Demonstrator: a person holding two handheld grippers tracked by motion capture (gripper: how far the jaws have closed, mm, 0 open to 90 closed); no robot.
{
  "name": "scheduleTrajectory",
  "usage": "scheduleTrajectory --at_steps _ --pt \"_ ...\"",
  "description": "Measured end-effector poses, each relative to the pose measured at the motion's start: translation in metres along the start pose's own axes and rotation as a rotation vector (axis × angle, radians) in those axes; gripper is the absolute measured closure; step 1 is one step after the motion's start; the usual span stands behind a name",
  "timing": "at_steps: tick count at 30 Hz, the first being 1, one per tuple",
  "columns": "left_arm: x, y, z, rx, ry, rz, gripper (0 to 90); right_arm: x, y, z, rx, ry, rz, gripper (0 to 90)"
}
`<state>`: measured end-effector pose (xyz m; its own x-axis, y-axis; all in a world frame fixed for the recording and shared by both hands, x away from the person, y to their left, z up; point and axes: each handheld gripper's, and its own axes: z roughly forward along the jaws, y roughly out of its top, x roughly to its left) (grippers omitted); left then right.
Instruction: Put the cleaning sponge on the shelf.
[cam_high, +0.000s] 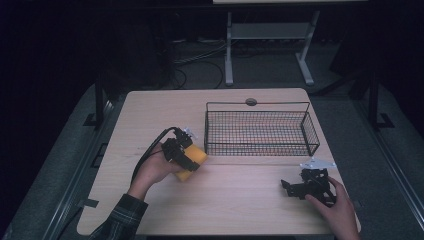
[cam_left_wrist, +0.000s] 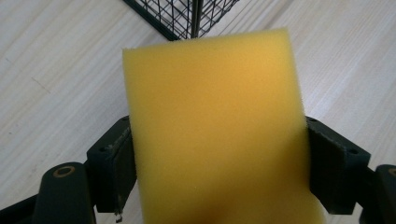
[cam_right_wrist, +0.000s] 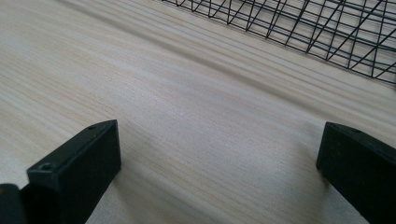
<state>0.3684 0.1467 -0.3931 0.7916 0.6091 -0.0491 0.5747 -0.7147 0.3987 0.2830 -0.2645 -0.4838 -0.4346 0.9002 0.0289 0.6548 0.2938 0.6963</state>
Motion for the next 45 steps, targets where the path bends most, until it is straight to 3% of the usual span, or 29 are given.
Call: scheduleTrajectory --at_steps 18,45 --pt "0.007 0.015 -0.025 -0.025 -0.022 0.030 21.0 0.000 0.000 0.000 0.000 0.000 -0.001 0.0" --pt "0.009 0.068 -0.043 -0.069 -0.039 0.111 21.2 0.000 0.000 0.000 -0.001 -0.001 -0.002 0.0"
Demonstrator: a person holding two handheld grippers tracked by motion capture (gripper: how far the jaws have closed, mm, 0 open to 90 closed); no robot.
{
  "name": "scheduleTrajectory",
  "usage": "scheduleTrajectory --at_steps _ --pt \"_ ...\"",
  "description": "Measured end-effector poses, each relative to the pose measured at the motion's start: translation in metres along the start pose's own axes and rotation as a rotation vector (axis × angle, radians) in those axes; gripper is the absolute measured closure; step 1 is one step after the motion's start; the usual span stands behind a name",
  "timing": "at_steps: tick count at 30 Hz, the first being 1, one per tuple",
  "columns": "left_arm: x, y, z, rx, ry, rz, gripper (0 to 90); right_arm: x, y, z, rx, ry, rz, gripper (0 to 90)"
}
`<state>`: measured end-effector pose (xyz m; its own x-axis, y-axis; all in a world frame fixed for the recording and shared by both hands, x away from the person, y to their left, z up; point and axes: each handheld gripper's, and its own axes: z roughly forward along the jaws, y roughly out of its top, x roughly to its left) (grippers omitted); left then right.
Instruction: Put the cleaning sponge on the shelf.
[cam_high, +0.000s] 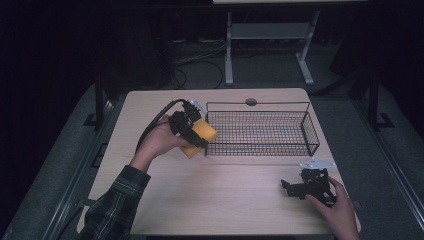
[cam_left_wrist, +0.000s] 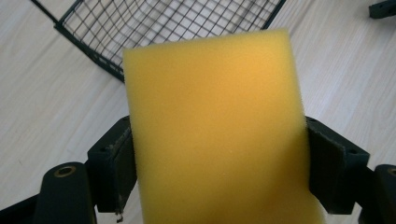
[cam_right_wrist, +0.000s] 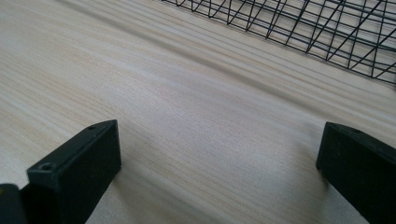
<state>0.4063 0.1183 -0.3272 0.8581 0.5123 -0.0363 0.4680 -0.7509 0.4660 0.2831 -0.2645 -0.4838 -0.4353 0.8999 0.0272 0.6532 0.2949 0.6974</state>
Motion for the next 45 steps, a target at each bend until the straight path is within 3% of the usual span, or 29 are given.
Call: scheduleTrajectory --at_steps 27,45 --pt "0.006 0.051 0.023 -0.012 -0.008 0.127 21.3 0.000 0.000 0.000 0.000 0.001 0.001 0.0" --pt "0.014 0.074 0.052 -0.047 -0.025 0.163 21.3 0.000 0.000 0.000 0.001 0.001 -0.001 0.0"
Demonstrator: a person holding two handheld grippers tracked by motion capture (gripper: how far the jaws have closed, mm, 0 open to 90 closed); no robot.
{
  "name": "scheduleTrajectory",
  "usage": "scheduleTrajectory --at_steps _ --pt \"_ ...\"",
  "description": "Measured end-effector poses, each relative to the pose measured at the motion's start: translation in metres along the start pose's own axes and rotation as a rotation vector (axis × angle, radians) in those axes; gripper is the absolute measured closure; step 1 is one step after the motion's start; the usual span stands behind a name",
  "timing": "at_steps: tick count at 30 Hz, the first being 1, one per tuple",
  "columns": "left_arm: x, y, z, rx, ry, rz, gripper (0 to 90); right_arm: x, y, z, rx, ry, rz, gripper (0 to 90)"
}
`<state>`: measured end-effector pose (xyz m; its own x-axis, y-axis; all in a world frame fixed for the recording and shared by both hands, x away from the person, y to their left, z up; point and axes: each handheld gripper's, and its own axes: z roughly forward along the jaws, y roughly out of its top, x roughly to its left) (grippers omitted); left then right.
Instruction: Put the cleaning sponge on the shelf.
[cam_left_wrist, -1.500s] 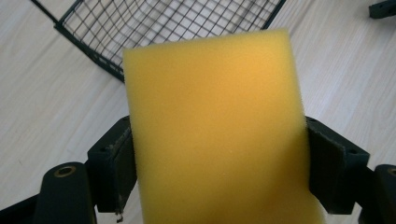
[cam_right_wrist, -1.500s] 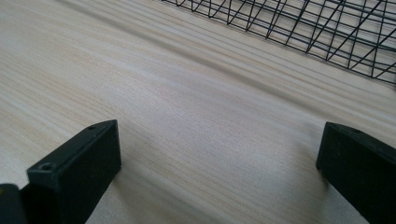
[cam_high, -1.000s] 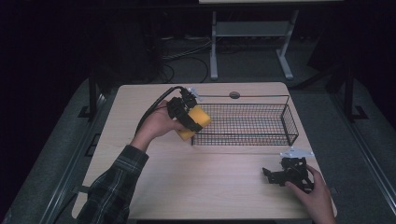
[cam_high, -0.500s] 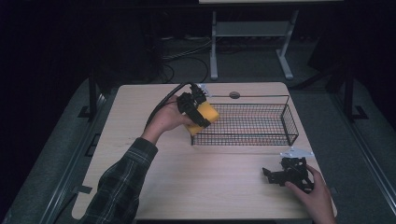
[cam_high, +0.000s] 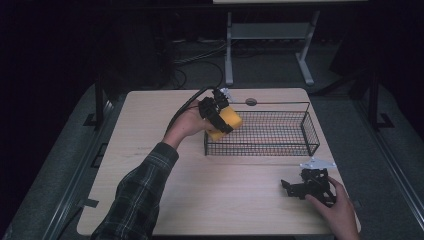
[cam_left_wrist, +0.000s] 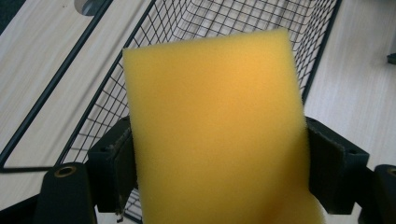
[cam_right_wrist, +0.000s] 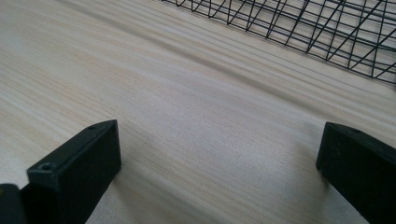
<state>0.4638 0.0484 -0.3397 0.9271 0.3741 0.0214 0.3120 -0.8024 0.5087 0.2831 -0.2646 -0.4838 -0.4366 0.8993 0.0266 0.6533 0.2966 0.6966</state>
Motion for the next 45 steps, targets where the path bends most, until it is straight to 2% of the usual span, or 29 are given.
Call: scheduleTrajectory --at_steps 9,14,27,45 --pt "0.008 0.003 0.015 0.006 -0.006 0.031 21.3 0.000 0.000 0.000 -0.001 0.002 0.004 0.0" --pt "0.009 0.004 0.025 0.009 -0.019 0.025 21.3 0.000 0.000 0.000 -0.001 0.002 0.004 0.0" --pt "0.013 0.003 0.051 0.066 -0.041 0.021 21.3 0.000 0.000 0.000 -0.002 0.002 0.002 0.0" --pt "0.018 -0.004 0.072 0.119 -0.070 0.005 21.1 0.000 0.000 0.000 -0.001 0.001 0.003 0.0"
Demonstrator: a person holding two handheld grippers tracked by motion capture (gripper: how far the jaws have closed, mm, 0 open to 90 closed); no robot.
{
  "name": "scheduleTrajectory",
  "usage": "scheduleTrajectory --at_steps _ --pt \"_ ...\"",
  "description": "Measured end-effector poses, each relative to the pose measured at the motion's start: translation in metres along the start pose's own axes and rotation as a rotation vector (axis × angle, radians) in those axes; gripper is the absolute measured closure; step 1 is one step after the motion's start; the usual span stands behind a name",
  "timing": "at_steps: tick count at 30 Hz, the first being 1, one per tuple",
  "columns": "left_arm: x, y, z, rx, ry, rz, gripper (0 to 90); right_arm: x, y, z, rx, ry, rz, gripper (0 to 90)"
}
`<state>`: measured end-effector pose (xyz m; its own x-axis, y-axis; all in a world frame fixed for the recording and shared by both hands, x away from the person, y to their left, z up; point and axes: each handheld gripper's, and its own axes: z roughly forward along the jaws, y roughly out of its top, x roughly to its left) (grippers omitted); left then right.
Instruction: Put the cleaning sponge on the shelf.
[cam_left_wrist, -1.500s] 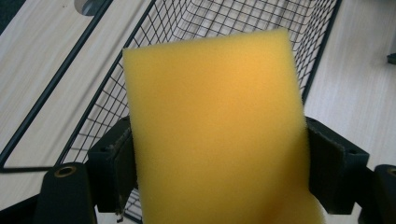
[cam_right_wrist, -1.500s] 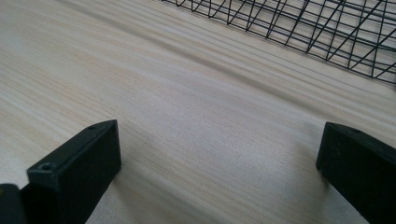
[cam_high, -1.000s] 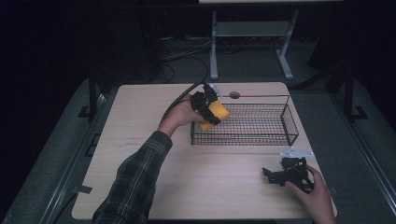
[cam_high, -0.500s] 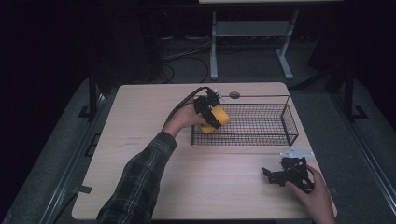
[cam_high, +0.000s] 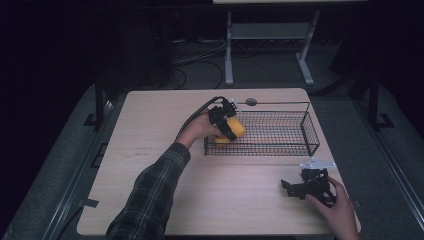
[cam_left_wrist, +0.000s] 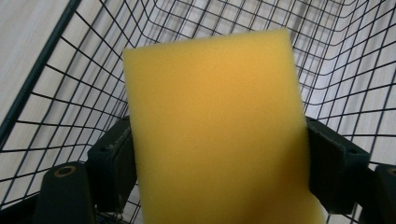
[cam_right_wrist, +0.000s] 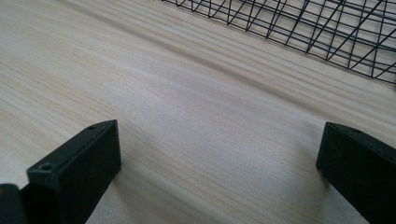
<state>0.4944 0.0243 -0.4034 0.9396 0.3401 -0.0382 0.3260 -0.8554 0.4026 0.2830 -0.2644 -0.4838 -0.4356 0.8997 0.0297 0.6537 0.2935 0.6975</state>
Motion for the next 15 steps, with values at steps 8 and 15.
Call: scheduleTrajectory --at_steps 8,15 --pt "0.0008 -0.0003 0.0001 0.004 0.003 -0.004 20.3 -0.0001 0.0000 0.0000 0.001 0.000 -0.002 0.0" --pt "0.0008 -0.0013 0.0009 0.022 0.005 -0.006 18.2 -0.0001 0.0000 0.0000 0.001 -0.001 -0.001 0.0"
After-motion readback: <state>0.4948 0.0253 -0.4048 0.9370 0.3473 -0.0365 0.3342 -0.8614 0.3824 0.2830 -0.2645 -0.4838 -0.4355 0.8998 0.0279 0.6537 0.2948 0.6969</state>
